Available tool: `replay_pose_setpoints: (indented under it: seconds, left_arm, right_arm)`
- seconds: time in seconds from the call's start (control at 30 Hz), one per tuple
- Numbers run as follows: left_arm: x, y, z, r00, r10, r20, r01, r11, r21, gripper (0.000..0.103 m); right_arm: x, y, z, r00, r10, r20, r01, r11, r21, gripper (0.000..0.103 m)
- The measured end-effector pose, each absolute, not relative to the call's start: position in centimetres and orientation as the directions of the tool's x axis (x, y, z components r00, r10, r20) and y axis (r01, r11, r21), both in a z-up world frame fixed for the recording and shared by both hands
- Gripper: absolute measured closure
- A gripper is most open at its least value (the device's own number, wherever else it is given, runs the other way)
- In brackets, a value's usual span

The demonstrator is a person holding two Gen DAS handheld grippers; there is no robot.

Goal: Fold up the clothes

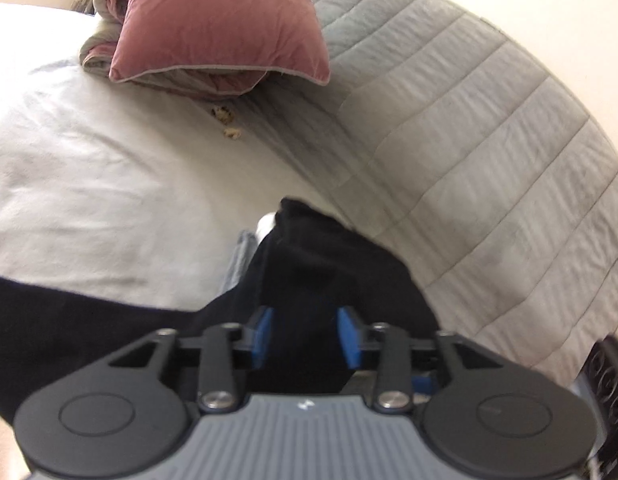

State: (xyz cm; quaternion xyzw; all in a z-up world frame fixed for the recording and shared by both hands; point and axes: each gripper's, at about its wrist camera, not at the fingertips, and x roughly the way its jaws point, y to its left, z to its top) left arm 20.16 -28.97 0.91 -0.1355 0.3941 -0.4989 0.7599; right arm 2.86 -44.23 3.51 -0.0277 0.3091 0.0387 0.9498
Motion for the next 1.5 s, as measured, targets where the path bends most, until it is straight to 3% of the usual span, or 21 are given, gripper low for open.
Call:
replay_pose_setpoints:
  seconds: [0.2,0.23,0.3,0.33,0.6,0.63,0.67,0.7,0.77,0.87,0.93,1.0,1.07,1.4,1.5]
  left_arm:
    - [20.0,-28.6,-2.5,0.152,-0.847,-0.51,0.617,0.484,-0.62,0.065]
    - [19.8,-28.7,-2.9,0.146,-0.849,-0.508,0.614,0.48,-0.627,0.07]
    - [19.6,-28.9,-3.2,0.123,-0.857,-0.5,0.614,0.462,-0.64,0.098]
    - [19.4,-29.1,-3.2,0.114,-0.863,-0.492,0.618,0.45,-0.645,0.101]
    - [18.5,-29.8,-0.6,0.128,-0.895,-0.428,0.667,0.397,-0.631,0.103]
    - [18.4,-29.9,-0.1,0.151,-0.887,-0.436,0.678,0.414,-0.607,0.102]
    - [18.5,-29.8,0.0,0.175,-0.872,-0.457,0.682,0.442,-0.582,0.092]
    - [18.6,-29.7,-0.2,0.191,-0.856,-0.48,0.682,0.467,-0.562,0.072]
    - [18.9,-29.6,-0.7,0.215,-0.825,-0.522,0.678,0.511,-0.528,0.049]
    - [19.6,-29.7,-2.3,0.196,-0.811,-0.552,0.644,0.53,-0.551,0.05]
    - [20.0,-29.6,-3.3,0.16,-0.822,-0.546,0.615,0.516,-0.596,0.056]
    - [20.0,-29.6,-3.8,0.13,-0.838,-0.53,0.596,0.493,-0.634,0.09]
    - [19.8,-29.5,-3.6,0.126,-0.853,-0.506,0.606,0.47,-0.642,0.101]
    - [19.9,-29.1,-0.3,0.089,-0.914,-0.395,0.593,0.367,-0.717,0.102]
    - [19.9,-29.4,1.5,0.082,-0.929,-0.361,0.583,0.339,-0.738,0.102]
  right_arm:
    - [2.6,-44.6,3.0,0.797,0.057,-0.601,-0.084,0.996,-0.018,0.057]
    - [2.6,-44.5,2.9,0.796,0.057,-0.602,-0.086,0.996,-0.021,0.057]
    - [2.5,-44.4,2.8,0.797,0.059,-0.601,-0.094,0.995,-0.027,0.057]
    - [2.4,-44.3,2.7,0.797,0.06,-0.6,-0.098,0.995,-0.03,0.057]
    - [2.4,-43.4,2.2,0.801,0.075,-0.593,-0.128,0.991,-0.048,0.057]
    - [2.5,-43.4,2.3,0.801,0.078,-0.593,-0.131,0.99,-0.046,0.057]
    - [2.5,-43.3,2.3,0.802,0.08,-0.593,-0.133,0.99,-0.046,0.057]
    - [2.6,-43.2,2.4,0.802,0.081,-0.592,-0.135,0.99,-0.047,0.057]
    - [2.6,-43.1,2.6,0.802,0.084,-0.591,-0.142,0.989,-0.052,0.056]
    - [2.7,-42.9,2.7,0.801,0.087,-0.593,-0.152,0.987,-0.06,0.056]
    - [2.8,-42.7,2.7,0.797,0.087,-0.597,-0.157,0.986,-0.065,0.056]
    - [3.0,-42.6,2.4,0.792,0.085,-0.605,-0.157,0.985,-0.067,0.055]
    - [3.2,-42.6,2.0,0.787,0.081,-0.612,-0.155,0.986,-0.068,0.055]
    - [3.7,-41.7,1.6,0.797,0.091,-0.598,-0.162,0.985,-0.066,0.055]
    - [3.8,-41.4,2.0,0.812,0.079,-0.579,-0.154,0.985,-0.082,0.05]
